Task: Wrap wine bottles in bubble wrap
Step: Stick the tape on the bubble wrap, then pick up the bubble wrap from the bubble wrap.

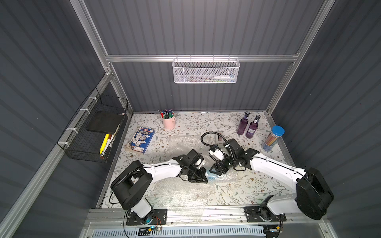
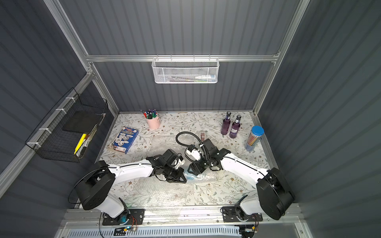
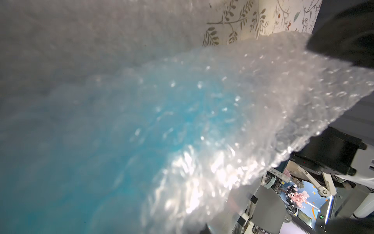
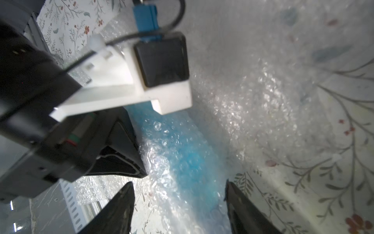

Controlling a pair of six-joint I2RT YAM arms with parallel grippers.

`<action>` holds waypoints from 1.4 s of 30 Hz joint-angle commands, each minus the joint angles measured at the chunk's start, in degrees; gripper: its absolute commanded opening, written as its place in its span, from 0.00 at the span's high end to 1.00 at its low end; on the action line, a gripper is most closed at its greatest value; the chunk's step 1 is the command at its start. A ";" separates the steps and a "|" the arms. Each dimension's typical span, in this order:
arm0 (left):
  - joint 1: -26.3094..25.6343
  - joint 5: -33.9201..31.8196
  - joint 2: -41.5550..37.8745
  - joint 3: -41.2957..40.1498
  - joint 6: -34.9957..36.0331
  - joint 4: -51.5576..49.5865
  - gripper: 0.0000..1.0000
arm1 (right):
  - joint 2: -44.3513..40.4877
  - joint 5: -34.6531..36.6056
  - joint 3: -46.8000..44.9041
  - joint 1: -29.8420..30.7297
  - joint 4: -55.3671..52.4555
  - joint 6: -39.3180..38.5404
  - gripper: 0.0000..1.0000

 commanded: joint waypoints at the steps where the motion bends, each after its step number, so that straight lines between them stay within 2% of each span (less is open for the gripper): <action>1: 0.30 -3.95 -0.80 0.39 1.74 -4.92 1.00 | -0.62 -0.06 1.64 -0.01 -4.51 -11.81 0.23; 4: 0.30 -3.72 -2.07 0.88 2.26 -6.51 0.95 | 0.04 -1.38 1.44 -0.02 -3.87 -18.05 0.19; 9: 0.35 -2.38 -6.41 1.36 3.30 -11.53 0.83 | 3.78 -5.74 4.99 1.13 -7.76 -27.28 0.17; 12: 0.38 -2.45 -9.10 2.06 3.17 -15.29 0.76 | 2.62 -5.84 3.43 3.18 -5.43 -32.28 0.11; 15: 1.40 -4.21 -11.62 3.61 4.45 -20.58 0.72 | 2.81 -2.08 2.46 5.62 -4.93 -35.80 0.07; 18: 5.44 -4.84 -15.43 4.35 6.46 -24.61 0.67 | 4.80 3.19 2.45 7.75 -6.03 -38.57 0.05; 20: 8.65 -4.71 -17.77 4.71 7.63 -26.40 0.59 | 5.95 6.05 2.42 9.50 -6.08 -39.56 0.03; 24: 14.17 -3.85 -19.50 6.56 11.85 -30.35 0.47 | 8.04 18.56 2.02 13.47 -4.04 -40.73 0.03; 28: 17.94 -3.00 -19.11 7.95 14.98 -31.54 0.43 | 10.00 25.59 0.89 16.28 -1.01 -42.14 0.03; 30: 19.67 -2.98 -18.65 8.47 16.30 -32.00 0.42 | 11.08 29.37 0.78 17.20 0.93 -41.52 0.05; 33: 21.67 -1.77 -18.38 8.70 17.05 -31.01 0.41 | 13.05 31.02 1.63 17.98 1.01 -40.25 0.10; 40: 24.31 -0.99 -17.81 8.81 18.99 -30.95 0.38 | 14.41 34.05 3.95 18.25 0.42 -36.16 0.37; 42: 24.81 -0.67 -17.73 8.35 19.32 -30.67 0.38 | 14.02 34.17 3.69 18.03 0.84 -35.52 0.41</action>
